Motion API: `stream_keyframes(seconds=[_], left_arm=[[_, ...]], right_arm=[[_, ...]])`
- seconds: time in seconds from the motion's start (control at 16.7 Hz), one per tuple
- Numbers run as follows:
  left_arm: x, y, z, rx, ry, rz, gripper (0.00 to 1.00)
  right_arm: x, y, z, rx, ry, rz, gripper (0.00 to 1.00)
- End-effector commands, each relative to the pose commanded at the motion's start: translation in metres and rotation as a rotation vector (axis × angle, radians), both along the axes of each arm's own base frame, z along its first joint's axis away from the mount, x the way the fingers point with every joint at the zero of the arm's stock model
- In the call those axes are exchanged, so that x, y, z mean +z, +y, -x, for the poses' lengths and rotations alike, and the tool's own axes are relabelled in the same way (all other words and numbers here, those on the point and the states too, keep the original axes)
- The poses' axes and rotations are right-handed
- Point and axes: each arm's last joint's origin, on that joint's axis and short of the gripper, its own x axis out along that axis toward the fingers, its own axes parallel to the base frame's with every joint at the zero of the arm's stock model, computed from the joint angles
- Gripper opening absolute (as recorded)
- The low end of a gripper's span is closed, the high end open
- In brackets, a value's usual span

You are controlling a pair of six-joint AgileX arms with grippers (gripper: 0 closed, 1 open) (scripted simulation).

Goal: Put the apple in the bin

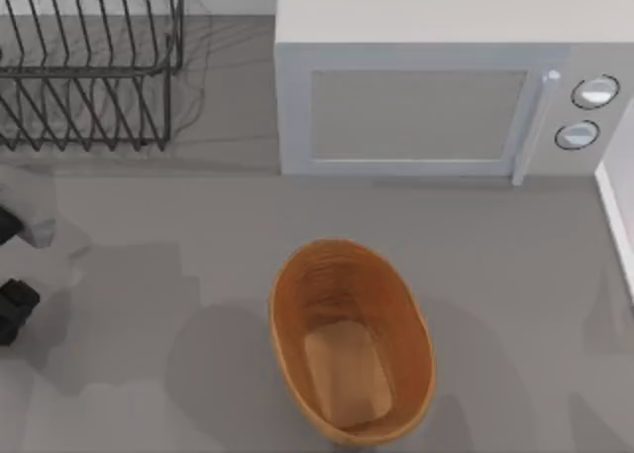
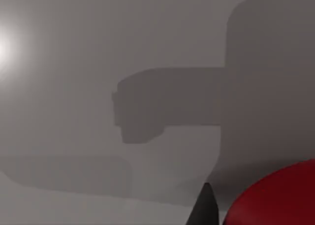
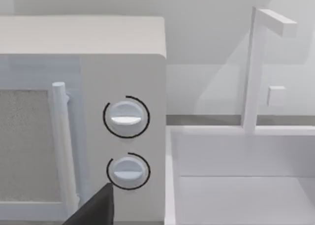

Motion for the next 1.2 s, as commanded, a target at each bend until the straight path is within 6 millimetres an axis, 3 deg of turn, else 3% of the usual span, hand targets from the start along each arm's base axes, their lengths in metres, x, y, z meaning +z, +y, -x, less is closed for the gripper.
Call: stream_keyframes(seconds=[0.12, 0.54, 0.72, 0.96, 1.2], left_arm=[[0.000, 0.000, 0.000, 0.000, 0.000, 0.000, 0.00], [0.000, 0.000, 0.000, 0.000, 0.000, 0.000, 0.00], [0.010, -0.003, 0.000, 0.015, -0.003, 0.029, 0.00], [0.049, -0.001, -0.009, 0.011, -0.008, 0.029, 0.00], [0.105, -0.002, -0.006, 0.009, 0.039, 0.034, 0.00]], right_arm=[[0.000, 0.000, 0.000, 0.000, 0.000, 0.000, 1.00], [0.000, 0.000, 0.000, 0.000, 0.000, 0.000, 1.00], [0.000, 0.000, 0.000, 0.000, 0.000, 0.000, 1.00], [0.000, 0.000, 0.000, 0.000, 0.000, 0.000, 1.00], [0.000, 0.000, 0.000, 0.000, 0.000, 0.000, 1.00]])
